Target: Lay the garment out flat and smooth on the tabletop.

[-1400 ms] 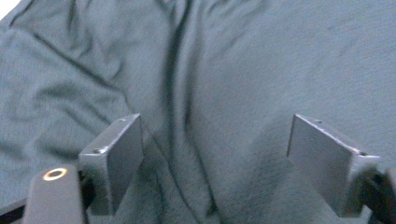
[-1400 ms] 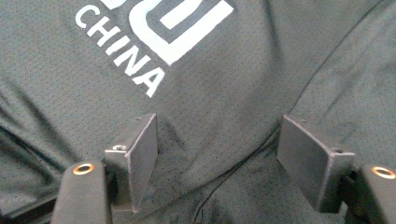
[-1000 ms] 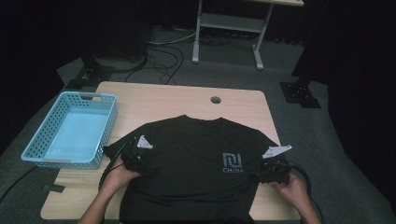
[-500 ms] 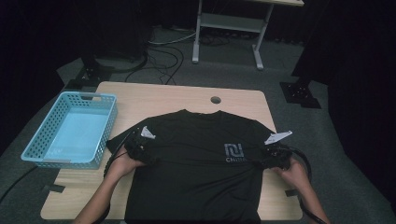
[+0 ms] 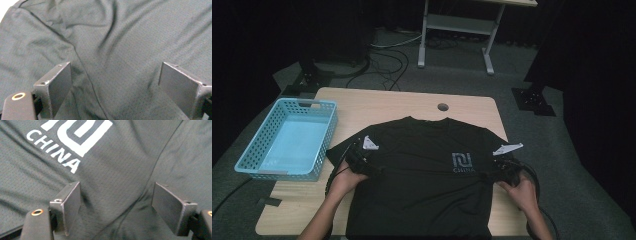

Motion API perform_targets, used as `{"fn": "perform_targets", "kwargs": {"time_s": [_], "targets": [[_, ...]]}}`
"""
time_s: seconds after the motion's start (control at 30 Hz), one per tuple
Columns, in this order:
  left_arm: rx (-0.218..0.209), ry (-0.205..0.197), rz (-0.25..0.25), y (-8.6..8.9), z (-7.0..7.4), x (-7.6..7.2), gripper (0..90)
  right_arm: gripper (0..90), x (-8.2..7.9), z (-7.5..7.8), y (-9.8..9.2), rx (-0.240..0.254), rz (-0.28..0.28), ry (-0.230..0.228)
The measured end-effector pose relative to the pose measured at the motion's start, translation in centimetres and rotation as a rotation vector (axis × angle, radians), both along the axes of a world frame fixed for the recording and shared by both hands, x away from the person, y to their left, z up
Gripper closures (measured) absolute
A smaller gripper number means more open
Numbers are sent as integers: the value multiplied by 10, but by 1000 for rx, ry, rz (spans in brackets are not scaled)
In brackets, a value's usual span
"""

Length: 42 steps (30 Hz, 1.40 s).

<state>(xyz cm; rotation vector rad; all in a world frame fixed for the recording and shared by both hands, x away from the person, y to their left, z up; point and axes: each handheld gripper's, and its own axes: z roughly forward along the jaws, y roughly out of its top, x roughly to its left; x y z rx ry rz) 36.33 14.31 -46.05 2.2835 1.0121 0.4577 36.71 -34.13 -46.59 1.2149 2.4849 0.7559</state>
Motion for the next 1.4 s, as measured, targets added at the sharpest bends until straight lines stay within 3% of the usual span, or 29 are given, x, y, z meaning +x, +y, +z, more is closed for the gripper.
{"fn": "perform_targets", "kwargs": {"time_s": [0.17,0.23,0.33,0.6,0.63,0.73,0.8,0.93,1.07,1.4], "targets": [[-7,1,29,4,-6,-9,108,210,-8,-2,5,17,-29,-14],[-38,31,49,9,-12,-11,102,197,-8,-3,6,25,-33,-8],[-59,24,58,14,-13,-13,97,191,-10,-3,5,28,-25,-9],[-43,44,15,23,-11,-19,97,191,-19,-5,-4,40,16,-26],[-49,69,16,24,-9,-18,97,190,-22,-4,-7,32,38,-17],[-56,46,33,22,-6,-15,97,191,-21,0,-7,8,38,8],[-63,43,42,19,-5,-11,97,191,-19,3,-6,25,10,0],[-36,35,61,9,-5,2,96,191,-8,4,-1,10,-54,-14],[-21,67,82,3,-9,12,96,175,5,-1,2,27,-104,24],[-16,75,84,3,-9,31,75,176,18,-3,1,32,-110,7]]}}
